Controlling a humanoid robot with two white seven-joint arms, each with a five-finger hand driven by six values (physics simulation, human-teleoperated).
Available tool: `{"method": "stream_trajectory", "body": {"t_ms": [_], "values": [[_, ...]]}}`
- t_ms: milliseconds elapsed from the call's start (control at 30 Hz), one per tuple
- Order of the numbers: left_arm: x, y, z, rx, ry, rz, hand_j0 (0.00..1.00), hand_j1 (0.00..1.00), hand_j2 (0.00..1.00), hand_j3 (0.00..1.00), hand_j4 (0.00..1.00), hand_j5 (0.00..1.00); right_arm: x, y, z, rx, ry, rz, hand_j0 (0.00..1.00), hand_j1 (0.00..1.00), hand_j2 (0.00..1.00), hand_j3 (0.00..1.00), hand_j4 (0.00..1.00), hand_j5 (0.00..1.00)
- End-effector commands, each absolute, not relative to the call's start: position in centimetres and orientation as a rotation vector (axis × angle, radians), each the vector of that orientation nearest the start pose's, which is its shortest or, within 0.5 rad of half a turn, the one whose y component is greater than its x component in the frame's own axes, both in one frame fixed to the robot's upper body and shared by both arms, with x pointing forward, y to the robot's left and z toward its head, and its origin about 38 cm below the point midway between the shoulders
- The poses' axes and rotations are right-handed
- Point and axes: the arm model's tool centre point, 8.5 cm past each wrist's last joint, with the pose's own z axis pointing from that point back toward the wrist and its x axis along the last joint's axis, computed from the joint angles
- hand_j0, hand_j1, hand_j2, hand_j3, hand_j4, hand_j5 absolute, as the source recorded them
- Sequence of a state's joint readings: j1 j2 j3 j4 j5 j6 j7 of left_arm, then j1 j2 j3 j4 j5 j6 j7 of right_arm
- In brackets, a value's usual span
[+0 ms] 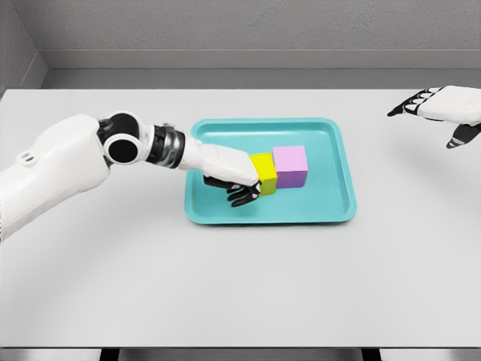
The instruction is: Push two cubes
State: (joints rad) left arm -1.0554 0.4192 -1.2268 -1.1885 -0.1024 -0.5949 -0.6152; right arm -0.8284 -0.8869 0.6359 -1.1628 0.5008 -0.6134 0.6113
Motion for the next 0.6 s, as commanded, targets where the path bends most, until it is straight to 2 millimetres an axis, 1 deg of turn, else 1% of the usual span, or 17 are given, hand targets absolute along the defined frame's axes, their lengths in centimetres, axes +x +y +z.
{"method": "stream_trajectory", "body": {"t_ms": [0, 233, 333, 567], "values": [[46.1, 9.42, 17.13, 0.213, 1.729, 3.072, 0.04, 0.04, 0.04, 0.04, 0.04, 0.04, 47.56, -40.37, 25.05, -0.641, -1.053, 2.042, 1.0, 1.0, 1.0, 1.0, 1.0, 1.0], [45.96, 9.36, 16.71, 0.21, 1.71, 3.079, 0.04, 0.04, 0.04, 0.04, 0.04, 0.04, 47.51, -40.34, 24.92, -0.638, -1.053, 2.043, 1.0, 1.0, 1.0, 1.0, 1.0, 1.0], [45.96, 9.36, 16.71, 0.21, 1.71, 3.079, 0.04, 0.04, 0.04, 0.04, 0.04, 0.04, 47.4, -40.61, 24.95, -0.641, -1.046, 2.042, 1.0, 1.0, 1.0, 1.0, 1.0, 1.0], [46.17, 9.26, 17.37, 0.196, 1.723, 3.066, 0.04, 0.04, 0.04, 0.04, 0.04, 0.04, 47.38, -40.68, 24.97, -0.642, -1.044, 2.041, 1.0, 1.0, 1.0, 1.0, 1.0, 1.0]]}}
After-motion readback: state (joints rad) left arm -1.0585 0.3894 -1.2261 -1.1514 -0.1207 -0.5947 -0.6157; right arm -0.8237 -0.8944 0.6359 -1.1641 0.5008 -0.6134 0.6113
